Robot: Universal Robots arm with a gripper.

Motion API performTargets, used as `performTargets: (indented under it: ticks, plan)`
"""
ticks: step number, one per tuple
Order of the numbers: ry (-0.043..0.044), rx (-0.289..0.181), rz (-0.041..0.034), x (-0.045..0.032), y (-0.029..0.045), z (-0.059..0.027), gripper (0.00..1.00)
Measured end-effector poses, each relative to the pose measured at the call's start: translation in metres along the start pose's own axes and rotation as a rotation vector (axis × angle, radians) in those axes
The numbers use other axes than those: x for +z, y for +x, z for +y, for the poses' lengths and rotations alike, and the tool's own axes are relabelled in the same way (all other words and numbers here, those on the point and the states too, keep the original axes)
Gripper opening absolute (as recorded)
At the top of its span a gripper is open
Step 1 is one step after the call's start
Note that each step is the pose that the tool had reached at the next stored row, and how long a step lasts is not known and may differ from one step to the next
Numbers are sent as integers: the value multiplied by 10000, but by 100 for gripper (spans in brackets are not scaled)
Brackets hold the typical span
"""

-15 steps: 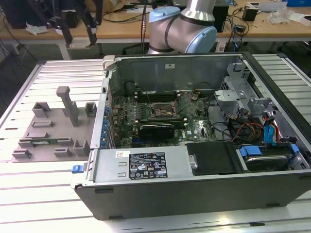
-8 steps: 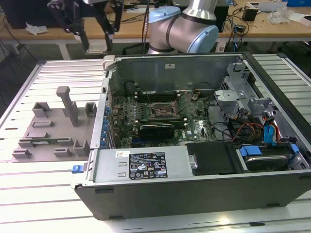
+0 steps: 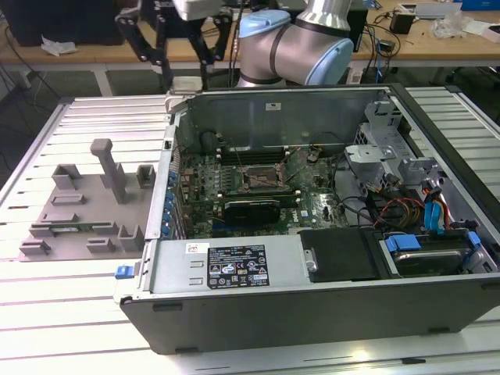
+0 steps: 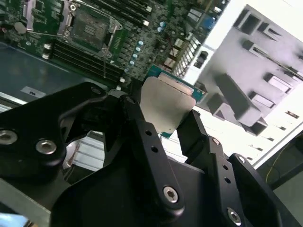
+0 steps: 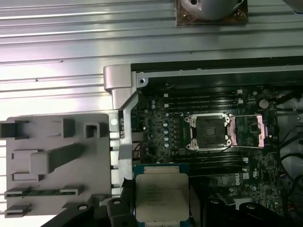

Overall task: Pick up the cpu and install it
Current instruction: 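Pick up the cpu and move it towards the insertion slot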

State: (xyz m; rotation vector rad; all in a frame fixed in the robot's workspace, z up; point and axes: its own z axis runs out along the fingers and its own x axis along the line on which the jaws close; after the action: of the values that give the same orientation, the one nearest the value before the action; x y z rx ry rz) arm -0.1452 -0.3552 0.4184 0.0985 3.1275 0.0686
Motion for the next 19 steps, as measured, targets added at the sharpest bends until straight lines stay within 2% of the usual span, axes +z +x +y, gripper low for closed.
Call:
performTargets:
  ticks: [2, 8, 11, 14, 17, 19]
  plan:
    - [2, 1, 28, 70, -155, 7, 55]
    - [5, 3, 84, 204, -439, 19, 55]
    - [9, 6, 151, 308, -698, 31, 55]
    - [11, 9, 206, 416, -927, 41, 55]
    - [15, 10, 242, 516, -1065, 45, 55]
    - [15, 6, 250, 555, -1097, 46, 55]
